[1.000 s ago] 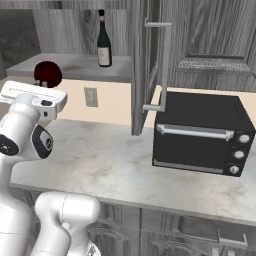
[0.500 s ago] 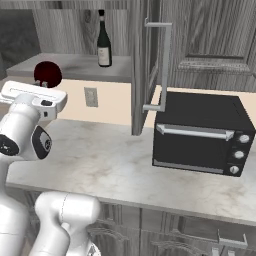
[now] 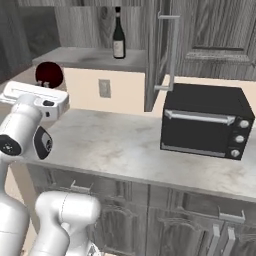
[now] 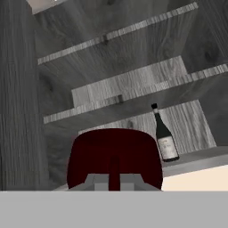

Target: Open the cabinet directly in front. Then move the wine and the mug to the dining counter with the jar on it.

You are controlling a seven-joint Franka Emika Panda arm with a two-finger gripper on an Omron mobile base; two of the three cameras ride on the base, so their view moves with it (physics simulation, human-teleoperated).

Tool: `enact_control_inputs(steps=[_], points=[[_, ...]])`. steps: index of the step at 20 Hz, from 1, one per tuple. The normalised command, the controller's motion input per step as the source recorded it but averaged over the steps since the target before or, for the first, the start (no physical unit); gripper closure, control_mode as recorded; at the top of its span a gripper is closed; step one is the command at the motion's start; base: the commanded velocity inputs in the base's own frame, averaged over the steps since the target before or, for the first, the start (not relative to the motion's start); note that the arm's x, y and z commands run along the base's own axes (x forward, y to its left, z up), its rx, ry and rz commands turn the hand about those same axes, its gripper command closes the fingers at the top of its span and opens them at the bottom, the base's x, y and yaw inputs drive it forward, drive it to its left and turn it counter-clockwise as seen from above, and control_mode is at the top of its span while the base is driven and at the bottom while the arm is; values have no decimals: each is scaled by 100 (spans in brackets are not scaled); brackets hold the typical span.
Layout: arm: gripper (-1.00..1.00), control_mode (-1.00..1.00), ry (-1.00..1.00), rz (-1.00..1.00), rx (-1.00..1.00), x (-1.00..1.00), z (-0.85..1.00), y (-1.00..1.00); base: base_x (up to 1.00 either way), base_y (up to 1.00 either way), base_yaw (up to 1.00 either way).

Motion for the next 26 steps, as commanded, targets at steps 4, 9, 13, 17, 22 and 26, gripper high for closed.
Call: enact_control_inputs(steps=[4,9,13,17,22,26], points=[[100,100,0,0,0,0,0,0,-83,-8,45],[100,100,0,0,0,0,0,0,-86,-11,68],[100,100,0,0,0,0,0,0,-71,-12,78],[100,100,0,0,0,0,0,0,-64,-8,81],[100,100,0,0,0,0,0,0,-52,0,85],[100,100,0,0,0,0,0,0,-38,0,90]])
